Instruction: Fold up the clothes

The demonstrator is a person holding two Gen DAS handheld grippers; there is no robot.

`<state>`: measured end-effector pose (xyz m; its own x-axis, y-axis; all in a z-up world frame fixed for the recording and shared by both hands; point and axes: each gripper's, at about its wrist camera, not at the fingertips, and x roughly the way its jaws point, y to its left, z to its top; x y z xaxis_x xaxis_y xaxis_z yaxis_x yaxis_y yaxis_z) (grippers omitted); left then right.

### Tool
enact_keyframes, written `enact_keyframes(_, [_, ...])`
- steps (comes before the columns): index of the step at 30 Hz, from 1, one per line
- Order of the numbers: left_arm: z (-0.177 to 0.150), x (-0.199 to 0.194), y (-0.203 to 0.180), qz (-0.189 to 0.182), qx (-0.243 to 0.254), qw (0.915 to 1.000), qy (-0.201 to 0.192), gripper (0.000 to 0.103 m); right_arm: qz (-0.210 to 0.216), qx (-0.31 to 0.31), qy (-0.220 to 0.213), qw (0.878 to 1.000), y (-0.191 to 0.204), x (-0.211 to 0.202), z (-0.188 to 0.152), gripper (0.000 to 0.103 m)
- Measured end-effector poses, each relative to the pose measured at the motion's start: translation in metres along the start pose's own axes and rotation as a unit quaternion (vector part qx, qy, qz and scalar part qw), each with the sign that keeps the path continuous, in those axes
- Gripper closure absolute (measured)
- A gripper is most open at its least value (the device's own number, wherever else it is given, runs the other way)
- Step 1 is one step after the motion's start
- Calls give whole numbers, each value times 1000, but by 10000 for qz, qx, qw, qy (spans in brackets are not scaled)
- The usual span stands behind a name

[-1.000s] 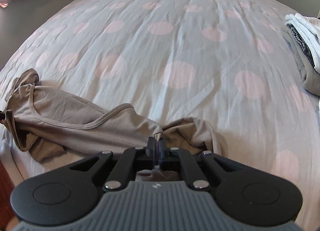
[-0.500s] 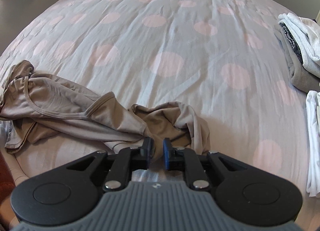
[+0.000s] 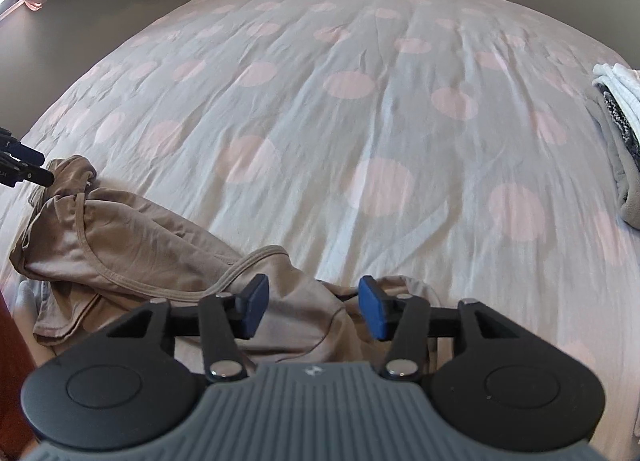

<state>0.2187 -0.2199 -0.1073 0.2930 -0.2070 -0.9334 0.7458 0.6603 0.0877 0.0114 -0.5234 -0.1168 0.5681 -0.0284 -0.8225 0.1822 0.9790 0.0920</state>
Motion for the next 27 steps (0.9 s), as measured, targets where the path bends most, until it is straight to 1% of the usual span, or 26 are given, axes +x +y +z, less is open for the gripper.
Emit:
enact_keyframes(2, [3, 14, 4, 4, -116, 9999, 114, 50, 59, 108, 125, 9998, -4, 12, 2, 50])
enact_keyframes(3, [3, 19, 6, -28, -181, 9997, 163, 51, 171, 227, 214, 9994, -7, 17, 2, 51])
enact_keyframes(4, [3, 24, 8, -60, -247, 9995, 211, 61, 325, 341, 290, 9985, -10, 20, 2, 59])
enact_keyframes(5, [3, 27, 10, -117, -306, 9991, 262, 81, 437, 402, 326, 9977, -10, 21, 0, 72])
enact_keyframes(6, [1, 29, 12, -186, -351, 9987, 309, 90, 548, 463, 361, 9968, -11, 22, -1, 79])
enact_keyframes(7, [0, 29, 13, -220, -356, 9986, 322, 94, 592, 442, 364, 9966, -9, 21, -3, 88])
enact_keyframes(8, [-2, 26, 13, -200, -303, 9989, 304, 97, 632, 428, 341, 9965, -8, 18, -4, 92])
enact_keyframes(10, [-6, 15, 13, -75, -134, 9995, 264, 98, 700, 391, 295, 9963, -5, 11, -6, 97])
enact_keyframes(13, [-18, -4, 22, 183, 25, 9992, 348, 98, 573, 178, 264, 9978, -2, -6, -8, 98])
enact_keyframes(16, [-36, -15, 39, 492, 54, 9965, 672, 98, 492, 17, 362, 9981, -1, -21, -14, 98])
enact_keyframes(19, [-58, -14, 60, 845, 3, 9906, 1073, 98, 485, -132, 590, 9970, 3, -24, -23, 98])
enact_keyframes(20, [-65, -13, 67, 902, -65, 9890, 1173, 98, 463, -206, 668, 9965, 6, -23, -27, 98])
enact_keyframes(23, [-79, -9, 83, 874, -320, 9867, 1335, 98, 447, -365, 813, 9950, 14, -21, -37, 98])
enact_keyframes(25, [-85, -8, 86, 810, -376, 9858, 1419, 98, 422, -422, 863, 9945, 19, -19, -42, 98])
enact_keyframes(27, [-91, -7, 86, 757, -389, 9849, 1505, 95, 412, -413, 871, 9945, 22, -19, -45, 98])
